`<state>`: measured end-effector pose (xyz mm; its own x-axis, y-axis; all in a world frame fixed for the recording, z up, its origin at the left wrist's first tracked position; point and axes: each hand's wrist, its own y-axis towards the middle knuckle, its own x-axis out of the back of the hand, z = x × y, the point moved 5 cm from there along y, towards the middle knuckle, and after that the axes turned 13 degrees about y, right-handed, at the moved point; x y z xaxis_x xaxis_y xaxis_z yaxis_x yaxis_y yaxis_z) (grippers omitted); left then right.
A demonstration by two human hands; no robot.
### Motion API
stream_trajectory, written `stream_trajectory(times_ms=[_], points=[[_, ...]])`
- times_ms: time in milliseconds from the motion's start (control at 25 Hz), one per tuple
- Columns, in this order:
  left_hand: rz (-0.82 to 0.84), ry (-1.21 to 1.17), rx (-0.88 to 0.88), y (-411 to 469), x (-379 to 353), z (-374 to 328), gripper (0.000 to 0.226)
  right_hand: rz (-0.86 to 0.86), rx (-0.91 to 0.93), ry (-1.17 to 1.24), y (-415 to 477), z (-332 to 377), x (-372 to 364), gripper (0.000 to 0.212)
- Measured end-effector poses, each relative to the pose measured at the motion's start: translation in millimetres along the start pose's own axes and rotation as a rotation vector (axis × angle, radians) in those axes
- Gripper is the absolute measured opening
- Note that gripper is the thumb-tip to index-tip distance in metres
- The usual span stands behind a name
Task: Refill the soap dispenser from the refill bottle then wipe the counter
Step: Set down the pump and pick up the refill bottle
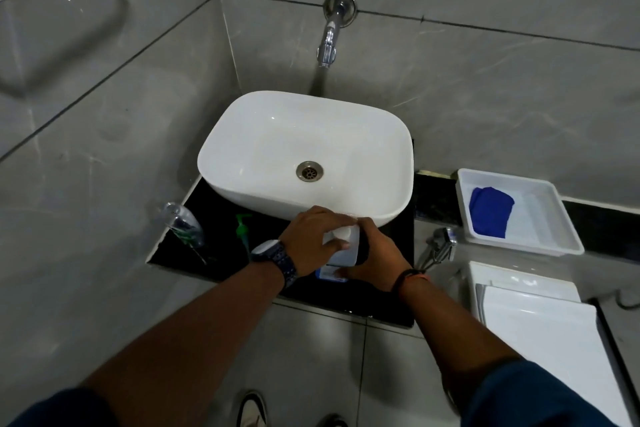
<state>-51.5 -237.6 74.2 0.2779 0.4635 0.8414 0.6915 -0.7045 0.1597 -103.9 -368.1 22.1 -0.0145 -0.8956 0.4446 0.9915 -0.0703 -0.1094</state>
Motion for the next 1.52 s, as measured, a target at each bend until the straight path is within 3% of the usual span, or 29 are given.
stream_trajectory(times_ms=[200,440,600,680,800,920,1040,1200,1360,1520], points=[[-0.109,0.053,0.100,-4,6,1,0.037,-0.003,-0.038,-0.060,3,-5,-5,0.088],[-0.349,0.231,0.066,-28,12,-2,0.067,0.020,0.014,-0.063,3,-1,0,0.075],[-0.215,0.173,0.009,-22,3,-1,0.078,0.041,0.033,-0.090,4,3,-1,0.078],[-0.181,0.217,-0.016,-17,-1,-2,0.063,0.041,0.020,-0.069,4,2,0,0.079],[-0.274,0.256,0.004,-12,6,0,0.040,0.047,0.000,-0.073,6,1,-1,0.084],[-0.384,0.170,0.048,-7,19,7,0.036,0.054,-0.001,-0.084,7,0,-1,0.083],[-0.480,0.141,0.231,-14,31,38,0.032,0.069,0.012,-0.105,9,0,0,0.077],[-0.249,0.301,0.486,-32,9,84,0.022,0.084,0.026,-0.123,11,0,-2,0.075],[-0.031,0.435,0.513,-41,-27,104,0.015,0.080,0.036,-0.130,13,0,-3,0.074],[0.064,0.522,0.467,-42,-56,113,0.017,0.066,0.041,-0.119,11,-2,-3,0.074]])
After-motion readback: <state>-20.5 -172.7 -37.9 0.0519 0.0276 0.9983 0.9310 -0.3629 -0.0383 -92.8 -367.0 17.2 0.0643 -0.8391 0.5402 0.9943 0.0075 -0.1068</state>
